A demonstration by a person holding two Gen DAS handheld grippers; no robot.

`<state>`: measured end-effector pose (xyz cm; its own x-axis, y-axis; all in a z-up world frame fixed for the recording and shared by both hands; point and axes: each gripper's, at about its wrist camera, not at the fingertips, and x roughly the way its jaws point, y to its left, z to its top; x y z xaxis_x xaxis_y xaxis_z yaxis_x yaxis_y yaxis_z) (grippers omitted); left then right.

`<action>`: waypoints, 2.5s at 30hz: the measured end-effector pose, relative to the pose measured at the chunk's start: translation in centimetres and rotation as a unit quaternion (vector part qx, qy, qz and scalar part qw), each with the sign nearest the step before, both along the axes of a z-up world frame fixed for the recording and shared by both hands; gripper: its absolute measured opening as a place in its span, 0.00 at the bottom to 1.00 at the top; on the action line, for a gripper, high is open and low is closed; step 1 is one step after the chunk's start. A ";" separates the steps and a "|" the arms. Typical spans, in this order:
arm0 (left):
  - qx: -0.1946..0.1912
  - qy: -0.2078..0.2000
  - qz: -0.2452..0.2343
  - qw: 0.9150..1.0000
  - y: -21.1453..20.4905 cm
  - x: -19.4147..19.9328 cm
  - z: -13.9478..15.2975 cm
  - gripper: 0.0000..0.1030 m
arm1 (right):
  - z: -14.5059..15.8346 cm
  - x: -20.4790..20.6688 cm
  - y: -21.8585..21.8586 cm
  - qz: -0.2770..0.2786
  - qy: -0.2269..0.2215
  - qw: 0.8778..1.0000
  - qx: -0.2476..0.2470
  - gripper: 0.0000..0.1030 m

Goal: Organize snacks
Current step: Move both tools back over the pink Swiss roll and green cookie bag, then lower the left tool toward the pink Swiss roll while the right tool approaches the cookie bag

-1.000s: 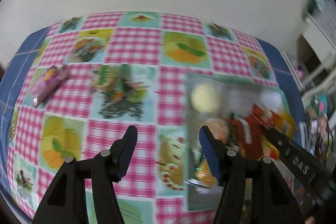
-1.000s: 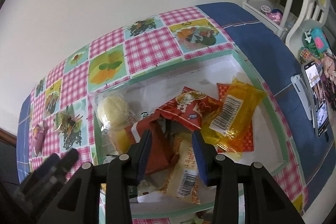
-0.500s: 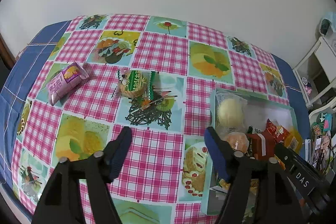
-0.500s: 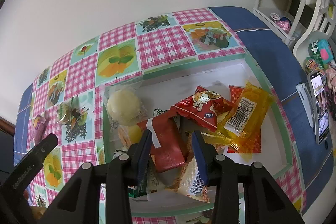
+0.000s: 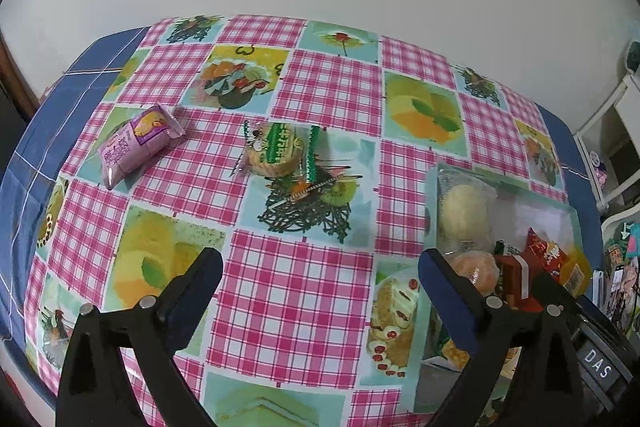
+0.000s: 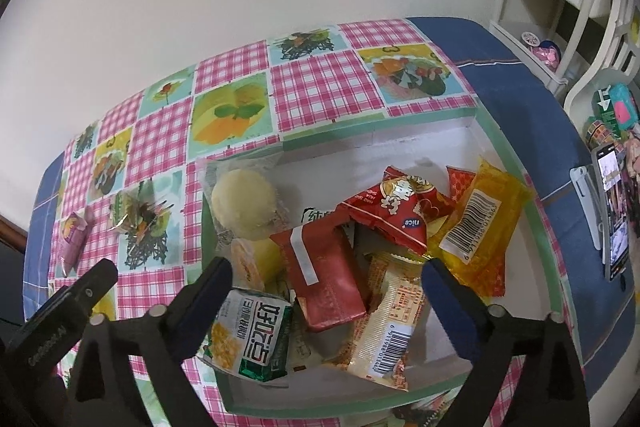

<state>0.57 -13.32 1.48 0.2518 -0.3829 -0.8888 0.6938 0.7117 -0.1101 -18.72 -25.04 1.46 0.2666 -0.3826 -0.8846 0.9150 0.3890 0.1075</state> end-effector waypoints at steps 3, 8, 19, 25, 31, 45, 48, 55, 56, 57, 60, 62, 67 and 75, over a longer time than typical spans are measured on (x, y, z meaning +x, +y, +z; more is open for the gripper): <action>0.002 0.000 0.006 1.000 0.2 0.3 0.0 1.00 | 0.0 0.0 0.1 0.000 0.001 1.000 -0.002 1.00; 0.000 0.005 0.011 1.000 0.5 1.0 0.0 1.00 | 0.0 0.3 0.2 0.002 0.001 1.000 -0.002 1.00; 0.002 -0.017 0.054 0.998 3.4 4.8 0.6 1.00 | 0.6 4.4 2.7 0.050 0.008 0.999 -0.013 1.00; 0.013 -0.050 0.099 0.994 6.2 8.0 1.2 1.00 | 0.8 7.3 4.4 0.079 0.003 0.997 -0.013 1.00; 0.011 -0.056 0.127 0.990 8.4 10.3 1.5 1.00 | 1.0 9.7 5.9 0.101 0.003 0.995 -0.014 1.00; 0.007 -0.032 0.140 0.990 10.3 13.2 0.9 1.00 | 0.8 13.0 7.1 0.128 -0.017 0.991 -0.022 1.00; 0.007 -0.028 0.134 0.991 10.0 13.8 0.7 1.00 | 0.9 13.6 6.8 0.130 -0.026 0.991 -0.025 1.00; -0.002 -0.021 0.135 0.991 9.7 15.8 0.2 1.00 | 0.7 15.9 6.3 0.140 -0.050 0.989 -0.022 1.00; -0.007 -0.022 0.136 0.990 9.7 16.1 0.2 1.00 | 0.6 16.2 6.2 0.139 -0.051 0.989 -0.022 1.00; -0.011 -0.021 0.137 0.990 9.7 16.4 0.2 1.00 | 0.4 16.6 6.1 0.139 -0.050 0.989 -0.023 1.00; -0.028 -0.016 0.139 0.990 9.7 17.3 0.3 1.00 | 0.1 17.4 5.8 0.144 -0.050 0.988 -0.025 1.00; -0.030 -0.013 0.142 0.989 9.7 17.8 0.0 1.00 | 0.0 17.9 5.7 0.148 -0.051 0.987 -0.026 1.00; -0.033 -0.005 0.152 0.988 9.4 19.4 -1.0 1.00 | -0.7 19.1 5.3 0.155 -0.048 0.986 -0.027 1.00; -0.028 0.010 0.160 0.987 8.4 20.6 -2.8 1.00 | -2.4 20.6 3.8 0.150 -0.045 0.987 -0.022 1.00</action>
<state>21.18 -4.93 -1.34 0.3502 -0.3358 -0.8744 0.4322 0.8861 -0.1671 1.85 -21.28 -0.96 0.4516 -0.3118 -0.8360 0.7447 0.6478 0.1607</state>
